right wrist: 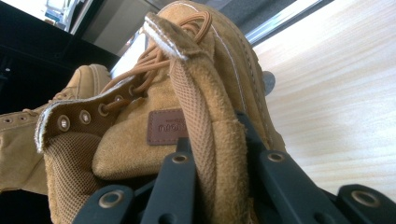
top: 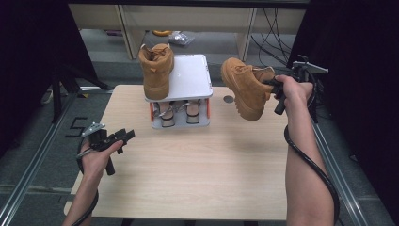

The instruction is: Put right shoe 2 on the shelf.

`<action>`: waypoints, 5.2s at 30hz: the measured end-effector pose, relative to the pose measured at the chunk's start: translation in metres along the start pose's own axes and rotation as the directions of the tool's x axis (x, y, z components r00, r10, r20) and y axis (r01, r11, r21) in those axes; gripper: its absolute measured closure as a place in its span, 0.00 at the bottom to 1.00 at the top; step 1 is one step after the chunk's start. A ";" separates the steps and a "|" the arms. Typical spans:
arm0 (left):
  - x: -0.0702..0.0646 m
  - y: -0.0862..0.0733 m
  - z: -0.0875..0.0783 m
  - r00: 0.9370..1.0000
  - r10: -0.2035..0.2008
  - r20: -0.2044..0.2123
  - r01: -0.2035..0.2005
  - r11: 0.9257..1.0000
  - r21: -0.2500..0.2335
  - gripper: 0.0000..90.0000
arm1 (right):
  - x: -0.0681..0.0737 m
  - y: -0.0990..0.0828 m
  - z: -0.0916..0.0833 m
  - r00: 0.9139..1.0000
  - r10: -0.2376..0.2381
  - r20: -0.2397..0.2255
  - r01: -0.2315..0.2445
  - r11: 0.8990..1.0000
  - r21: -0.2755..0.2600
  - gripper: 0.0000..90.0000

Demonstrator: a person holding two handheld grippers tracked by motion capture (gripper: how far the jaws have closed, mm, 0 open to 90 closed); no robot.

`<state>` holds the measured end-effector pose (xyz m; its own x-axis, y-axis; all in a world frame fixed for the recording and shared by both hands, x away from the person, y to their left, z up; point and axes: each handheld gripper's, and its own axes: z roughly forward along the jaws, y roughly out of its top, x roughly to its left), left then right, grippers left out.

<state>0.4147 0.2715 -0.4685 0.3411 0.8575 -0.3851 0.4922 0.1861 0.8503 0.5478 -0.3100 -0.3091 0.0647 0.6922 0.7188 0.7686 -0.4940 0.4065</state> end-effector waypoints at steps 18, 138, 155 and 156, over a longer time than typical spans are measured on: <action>0.001 0.002 -0.002 1.000 0.003 -0.001 -0.003 1.000 -0.007 0.55 | 0.015 0.000 0.006 1.000 -0.014 0.001 0.014 1.000 0.009 0.91; 0.006 0.002 -0.005 1.000 -0.001 -0.002 0.001 1.000 -0.013 0.55 | 0.126 -0.011 0.065 0.995 -0.047 -0.087 0.047 0.999 -0.006 0.88; 0.007 0.002 -0.005 1.000 -0.005 0.000 0.005 1.000 -0.014 0.55 | 0.145 -0.015 0.083 0.996 -0.053 -0.073 0.051 0.998 -0.023 0.87; 0.007 0.002 -0.005 1.000 -0.005 0.001 0.005 1.000 -0.015 0.55 | 0.145 -0.016 0.084 0.996 -0.054 -0.074 0.053 0.998 -0.023 0.87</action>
<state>0.4136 0.2803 -0.4677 0.3396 0.8562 -0.3894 0.4819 0.1971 0.8538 0.5985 -0.1577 -0.2584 -0.0242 0.6774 0.7352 0.7558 -0.4690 0.4569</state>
